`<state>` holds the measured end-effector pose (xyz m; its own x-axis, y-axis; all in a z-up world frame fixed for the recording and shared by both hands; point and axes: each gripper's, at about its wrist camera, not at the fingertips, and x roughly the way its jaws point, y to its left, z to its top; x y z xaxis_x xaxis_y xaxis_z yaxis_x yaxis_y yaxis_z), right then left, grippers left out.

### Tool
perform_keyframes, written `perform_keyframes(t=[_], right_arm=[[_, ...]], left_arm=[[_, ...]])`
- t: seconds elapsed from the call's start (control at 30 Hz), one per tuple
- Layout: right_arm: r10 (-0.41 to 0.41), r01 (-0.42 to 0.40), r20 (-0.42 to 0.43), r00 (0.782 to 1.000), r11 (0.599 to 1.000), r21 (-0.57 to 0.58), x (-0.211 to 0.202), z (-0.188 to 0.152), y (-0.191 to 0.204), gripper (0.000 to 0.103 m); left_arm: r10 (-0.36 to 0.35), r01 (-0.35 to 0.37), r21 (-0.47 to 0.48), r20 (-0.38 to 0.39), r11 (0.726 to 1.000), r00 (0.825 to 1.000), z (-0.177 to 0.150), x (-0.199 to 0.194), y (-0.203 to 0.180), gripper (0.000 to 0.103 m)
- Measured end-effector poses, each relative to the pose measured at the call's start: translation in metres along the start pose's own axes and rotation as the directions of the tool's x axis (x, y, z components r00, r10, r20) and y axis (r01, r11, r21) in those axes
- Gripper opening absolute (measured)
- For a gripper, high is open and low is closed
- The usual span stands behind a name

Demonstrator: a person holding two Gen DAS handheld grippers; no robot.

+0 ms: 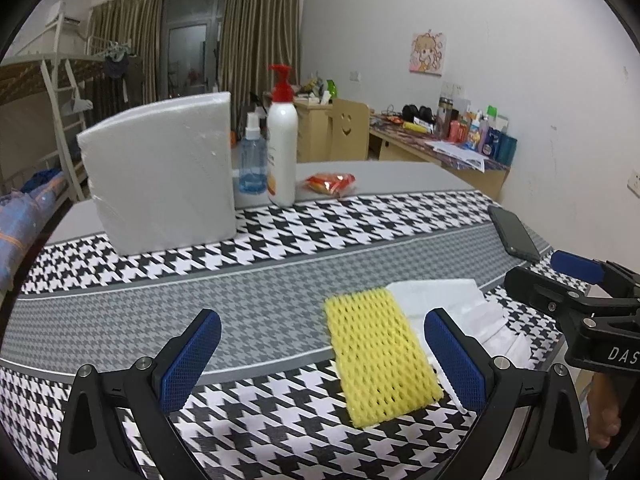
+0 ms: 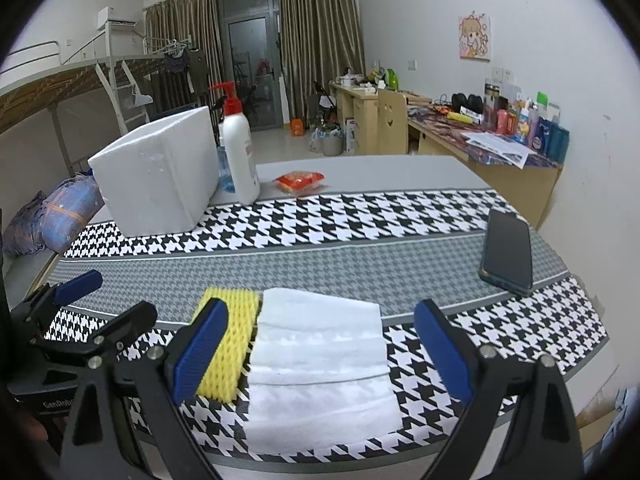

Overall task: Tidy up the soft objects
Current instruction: 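Move both tools back toward the yellow net sleeve and white cloth, then grasp the yellow foam net sleeve with the left tool and lift it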

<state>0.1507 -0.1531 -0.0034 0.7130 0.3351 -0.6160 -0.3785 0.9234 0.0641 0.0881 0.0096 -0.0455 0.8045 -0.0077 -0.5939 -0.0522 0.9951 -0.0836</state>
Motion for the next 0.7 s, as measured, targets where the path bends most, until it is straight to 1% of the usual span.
perform_keyframes(t=[0.17, 0.3, 0.43, 0.7], right_arm=[[-0.009, 0.008, -0.022, 1.000, 1.000, -0.005, 0.006, -0.006, -0.004, 0.096], [-0.009, 0.009, -0.038, 0.999, 1.000, -0.004, 0.011, -0.009, -0.007, 0.096], [-0.022, 0.022, -0.049, 0.999, 1.000, -0.004, 0.016, -0.012, -0.009, 0.096], [-0.021, 0.021, -0.061, 0.998, 1.000, 0.007, 0.020, -0.015, -0.017, 0.096]], left_arm=[[-0.017, 0.017, 0.004, -0.025, 1.000, 1.000, -0.004, 0.008, -0.005, 0.102], [-0.017, 0.017, 0.009, -0.046, 1.000, 0.999, -0.006, 0.015, -0.007, 0.102], [-0.025, 0.025, 0.008, -0.066, 1.000, 0.997, -0.009, 0.023, -0.010, 0.101], [-0.034, 0.036, 0.017, -0.101, 0.999, 0.994, -0.013, 0.034, -0.014, 0.095]])
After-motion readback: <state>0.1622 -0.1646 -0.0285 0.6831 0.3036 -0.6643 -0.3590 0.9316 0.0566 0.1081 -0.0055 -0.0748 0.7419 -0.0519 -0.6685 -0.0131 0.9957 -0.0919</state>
